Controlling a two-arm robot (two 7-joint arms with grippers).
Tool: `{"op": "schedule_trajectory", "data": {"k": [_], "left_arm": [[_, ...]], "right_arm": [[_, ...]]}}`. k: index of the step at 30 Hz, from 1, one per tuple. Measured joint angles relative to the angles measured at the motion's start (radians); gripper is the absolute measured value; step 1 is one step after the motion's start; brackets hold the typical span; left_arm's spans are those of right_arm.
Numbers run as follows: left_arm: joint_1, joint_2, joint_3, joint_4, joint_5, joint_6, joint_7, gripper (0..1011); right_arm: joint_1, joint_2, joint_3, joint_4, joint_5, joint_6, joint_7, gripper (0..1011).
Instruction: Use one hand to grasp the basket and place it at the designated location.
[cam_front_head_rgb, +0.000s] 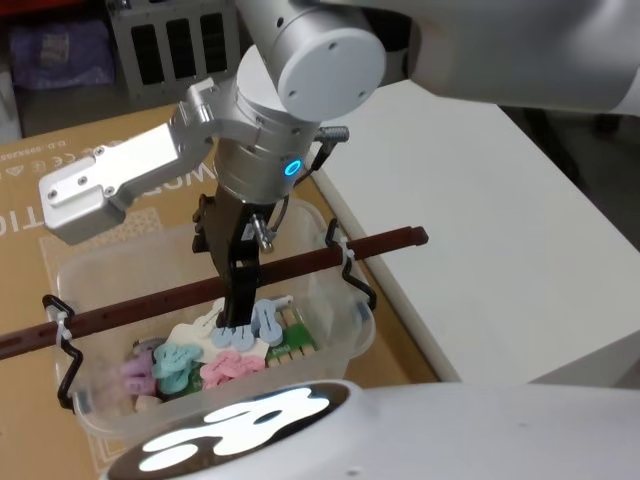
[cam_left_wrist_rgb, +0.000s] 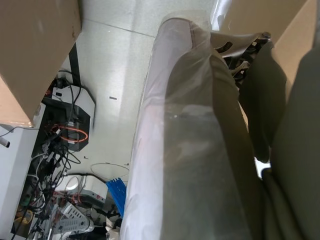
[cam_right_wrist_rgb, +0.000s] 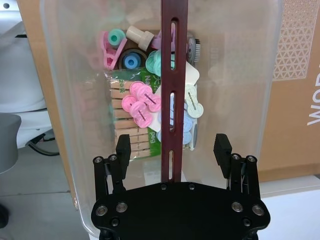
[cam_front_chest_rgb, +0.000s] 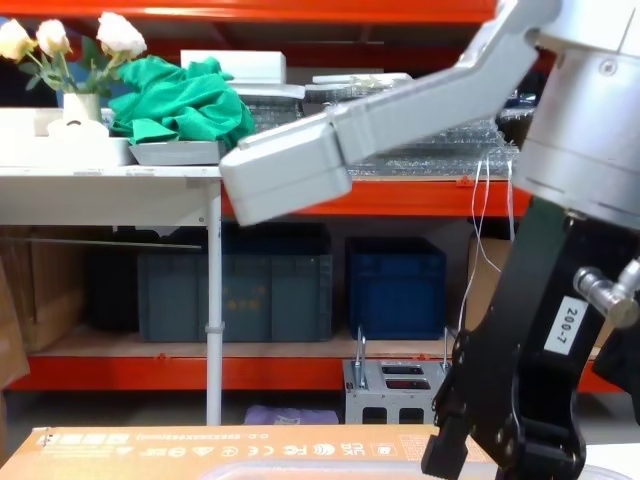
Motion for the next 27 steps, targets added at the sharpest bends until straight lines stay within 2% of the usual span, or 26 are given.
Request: {"op": "schedule_trajectory", "data": {"k": [7, 16, 21, 22, 23, 27], "left_arm": [[0.0, 0.0, 0.0, 0.0, 0.0, 0.0, 0.0, 0], [0.0, 0.0, 0.0, 0.0, 0.0, 0.0, 0.0, 0], [0.0, 0.0, 0.0, 0.0, 0.0, 0.0, 0.0, 0], [0.0, 0.0, 0.0, 0.0, 0.0, 0.0, 0.0, 0], [0.0, 0.0, 0.0, 0.0, 0.0, 0.0, 0.0, 0], [0.0, 0.0, 0.0, 0.0, 0.0, 0.0, 0.0, 0]], "right_arm": [[-0.005, -0.011, -0.028, 0.014, -0.033, 0.011, -0.001, 1001], [-0.007, -0.017, -0.037, 0.02, -0.045, 0.025, -0.001, 1000], [-0.008, -0.014, -0.033, 0.024, -0.042, 0.021, -0.01, 902], [-0.008, -0.012, -0.031, 0.025, -0.041, 0.019, -0.014, 858], [-0.008, -0.012, -0.031, 0.025, -0.041, 0.019, -0.014, 858], [-0.011, -0.008, -0.026, 0.025, -0.039, 0.016, -0.02, 728]]}}
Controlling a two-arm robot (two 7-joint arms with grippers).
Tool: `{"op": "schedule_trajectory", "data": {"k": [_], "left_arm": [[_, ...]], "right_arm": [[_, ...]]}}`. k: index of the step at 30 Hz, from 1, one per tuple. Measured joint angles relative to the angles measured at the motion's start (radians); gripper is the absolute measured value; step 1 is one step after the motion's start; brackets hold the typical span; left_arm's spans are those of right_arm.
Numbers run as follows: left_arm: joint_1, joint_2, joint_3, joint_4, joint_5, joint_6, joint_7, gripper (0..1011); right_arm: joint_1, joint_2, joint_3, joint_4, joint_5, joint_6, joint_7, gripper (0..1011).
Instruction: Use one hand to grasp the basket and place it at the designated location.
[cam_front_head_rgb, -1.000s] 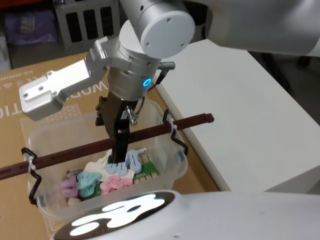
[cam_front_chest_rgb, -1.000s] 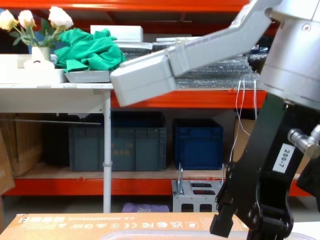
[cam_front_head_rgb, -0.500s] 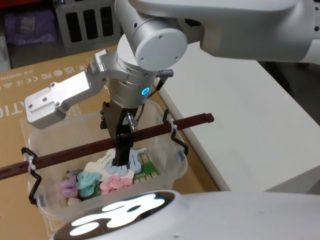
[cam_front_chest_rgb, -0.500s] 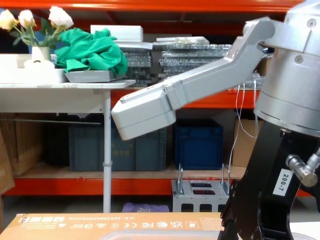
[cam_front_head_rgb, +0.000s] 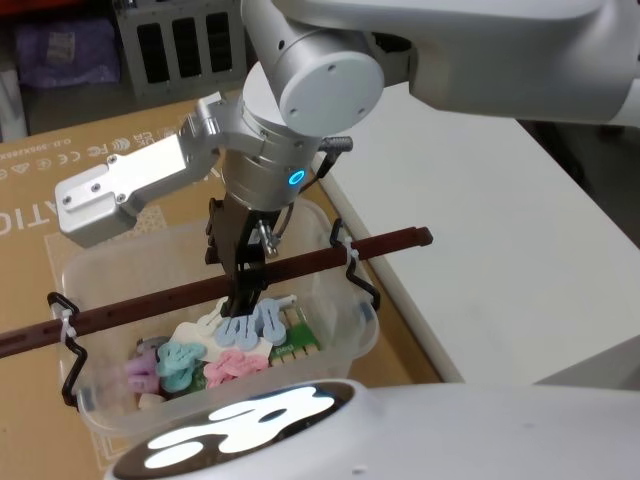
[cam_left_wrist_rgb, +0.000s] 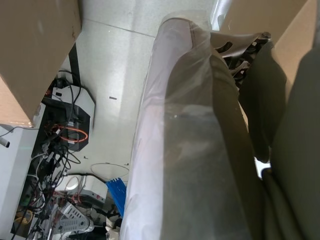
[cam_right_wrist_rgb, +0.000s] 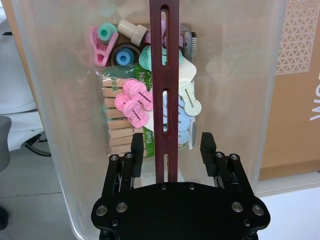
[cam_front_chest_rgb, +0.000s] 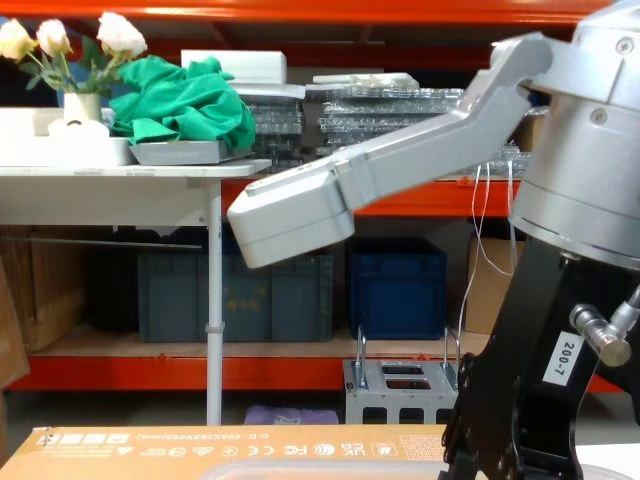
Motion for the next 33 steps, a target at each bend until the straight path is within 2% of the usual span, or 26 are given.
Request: {"op": "schedule_trajectory", "data": {"k": [3, 4, 8, 9, 11, 12, 13, 16, 33], "left_arm": [[0.0, 0.0, 0.0, 0.0, 0.0, 0.0, 0.0, 0], [0.0, 0.0, 0.0, 0.0, 0.0, 0.0, 0.0, 0], [0.0, 0.0, 0.0, 0.0, 0.0, 0.0, 0.0, 0], [0.0, 0.0, 0.0, 0.0, 0.0, 0.0, 0.0, 0], [0.0, 0.0, 0.0, 0.0, 0.0, 0.0, 0.0, 0], [0.0, 0.0, 0.0, 0.0, 0.0, 0.0, 0.0, 0], [0.0, 0.0, 0.0, 0.0, 0.0, 0.0, 0.0, 0], [0.0, 0.0, 0.0, 0.0, 0.0, 0.0, 0.0, 0], [0.0, 0.0, 0.0, 0.0, 0.0, 0.0, 0.0, 0]], "right_arm": [[-0.002, 0.003, 0.002, -0.002, 0.001, -0.003, -0.002, 628], [-0.002, 0.003, 0.002, -0.002, 0.001, -0.003, -0.002, 628], [-0.003, 0.006, 0.005, -0.004, 0.004, -0.005, -0.003, 443], [-0.003, 0.007, 0.008, -0.005, 0.011, -0.005, -0.003, 443], [-0.003, 0.008, 0.012, -0.006, 0.018, -0.005, -0.003, 360], [-0.003, 0.008, 0.012, -0.006, 0.018, -0.005, -0.003, 360], [-0.003, 0.01, 0.013, -0.007, 0.021, -0.005, -0.003, 297], [-0.006, 0.012, 0.015, -0.014, 0.023, -0.003, -0.003, 233], [-0.011, 0.032, 0.031, -0.029, 0.037, 0.01, 0.003, 233]]}}
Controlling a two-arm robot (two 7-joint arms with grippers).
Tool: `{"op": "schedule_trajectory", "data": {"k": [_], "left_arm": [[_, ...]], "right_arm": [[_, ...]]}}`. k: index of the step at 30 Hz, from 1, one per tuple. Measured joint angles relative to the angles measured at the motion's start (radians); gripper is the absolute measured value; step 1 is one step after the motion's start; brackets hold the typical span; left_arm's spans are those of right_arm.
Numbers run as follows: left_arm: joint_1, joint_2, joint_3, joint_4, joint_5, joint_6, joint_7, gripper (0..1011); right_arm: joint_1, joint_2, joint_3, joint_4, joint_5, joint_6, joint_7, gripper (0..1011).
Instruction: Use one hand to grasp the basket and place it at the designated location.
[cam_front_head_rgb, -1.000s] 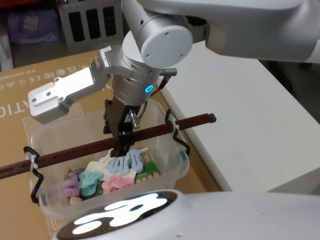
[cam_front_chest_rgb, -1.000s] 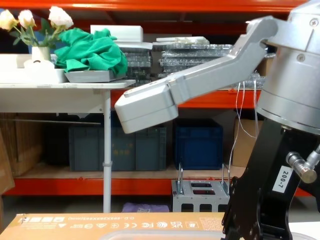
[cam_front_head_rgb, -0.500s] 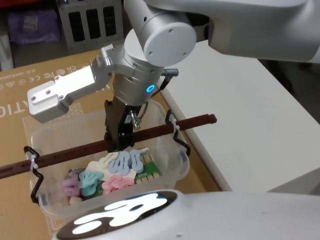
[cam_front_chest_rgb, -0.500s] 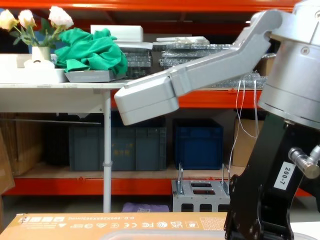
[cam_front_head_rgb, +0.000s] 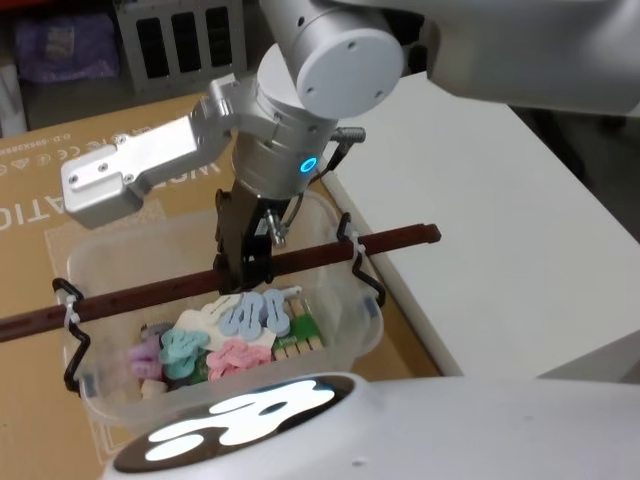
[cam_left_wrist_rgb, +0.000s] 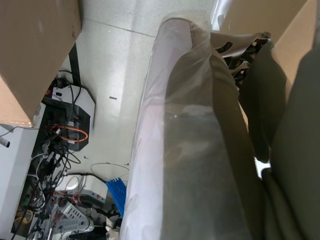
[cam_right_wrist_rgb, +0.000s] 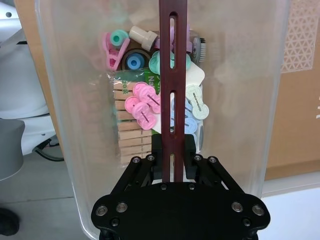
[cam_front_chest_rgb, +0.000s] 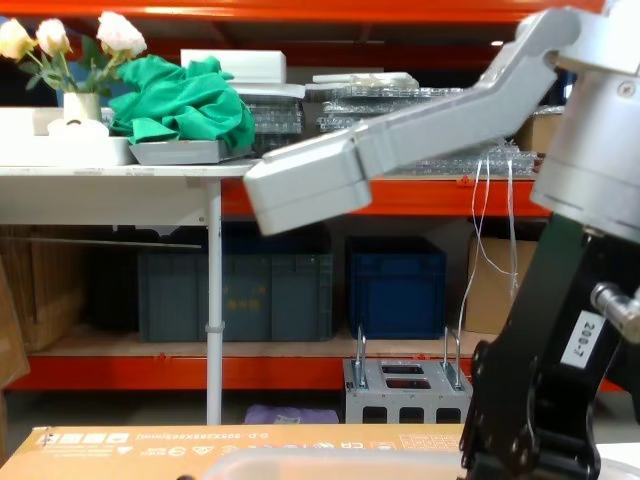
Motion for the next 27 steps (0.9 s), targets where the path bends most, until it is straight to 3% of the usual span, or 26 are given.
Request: {"op": "schedule_trajectory", "data": {"k": [12, 27], "left_arm": [[0.0, 0.0, 0.0, 0.0, 0.0, 0.0, 0.0, 0], [0.0, 0.0, 0.0, 0.0, 0.0, 0.0, 0.0, 0]], "right_arm": [[0.017, 0.037, 0.04, -0.01, 0.045, 0.005, 0.013, 233], [0.058, 0.109, 0.112, -0.023, 0.118, 0.032, 0.054, 233]]}}
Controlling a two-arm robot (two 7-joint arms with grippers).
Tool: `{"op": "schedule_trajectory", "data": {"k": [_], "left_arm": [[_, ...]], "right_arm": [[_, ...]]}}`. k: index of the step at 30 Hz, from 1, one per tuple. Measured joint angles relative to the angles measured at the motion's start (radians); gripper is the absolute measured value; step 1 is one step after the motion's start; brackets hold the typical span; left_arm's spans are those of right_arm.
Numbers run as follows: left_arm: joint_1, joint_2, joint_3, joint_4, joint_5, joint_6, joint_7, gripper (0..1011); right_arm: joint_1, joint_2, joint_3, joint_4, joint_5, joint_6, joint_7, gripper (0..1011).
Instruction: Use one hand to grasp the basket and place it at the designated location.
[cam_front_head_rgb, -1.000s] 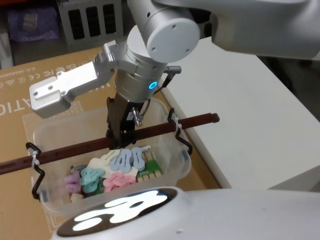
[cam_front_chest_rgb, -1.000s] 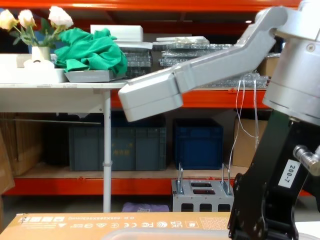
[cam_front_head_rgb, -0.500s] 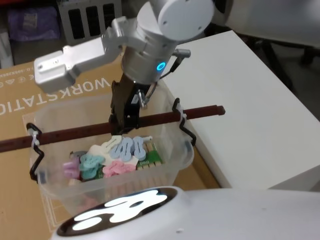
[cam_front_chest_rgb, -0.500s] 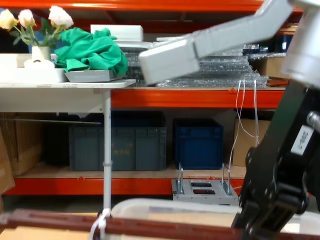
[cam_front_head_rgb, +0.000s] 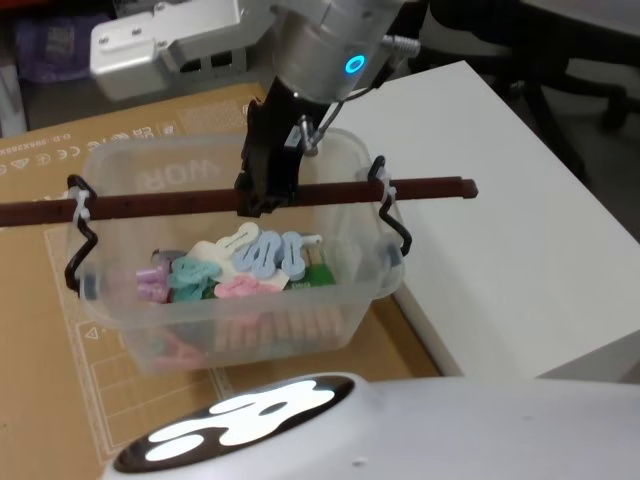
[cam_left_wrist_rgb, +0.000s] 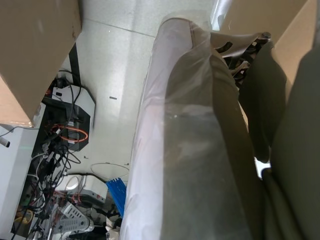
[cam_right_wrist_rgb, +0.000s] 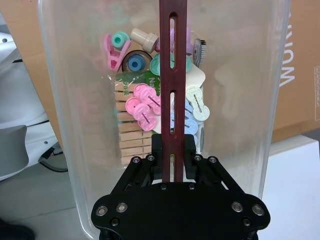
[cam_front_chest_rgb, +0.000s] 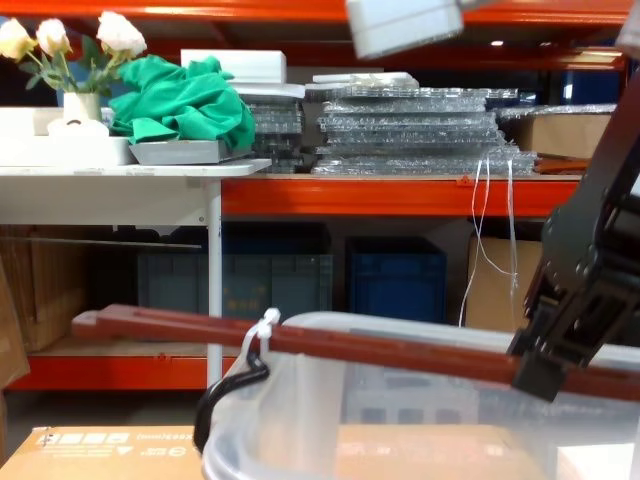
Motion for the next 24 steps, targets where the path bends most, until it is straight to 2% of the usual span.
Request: {"op": "schedule_trajectory", "data": {"k": [11, 24], "left_arm": [[0.0, 0.0, 0.0, 0.0, 0.0, 0.0, 0.0, 0], [0.0, 0.0, 0.0, 0.0, 0.0, 0.0, 0.0, 0]], "right_arm": [[0.021, 0.052, 0.051, 0.034, 0.032, 0.034, 0.024, 233], [0.033, 0.149, 0.129, 0.105, 0.044, 0.068, 0.039, 233]]}}
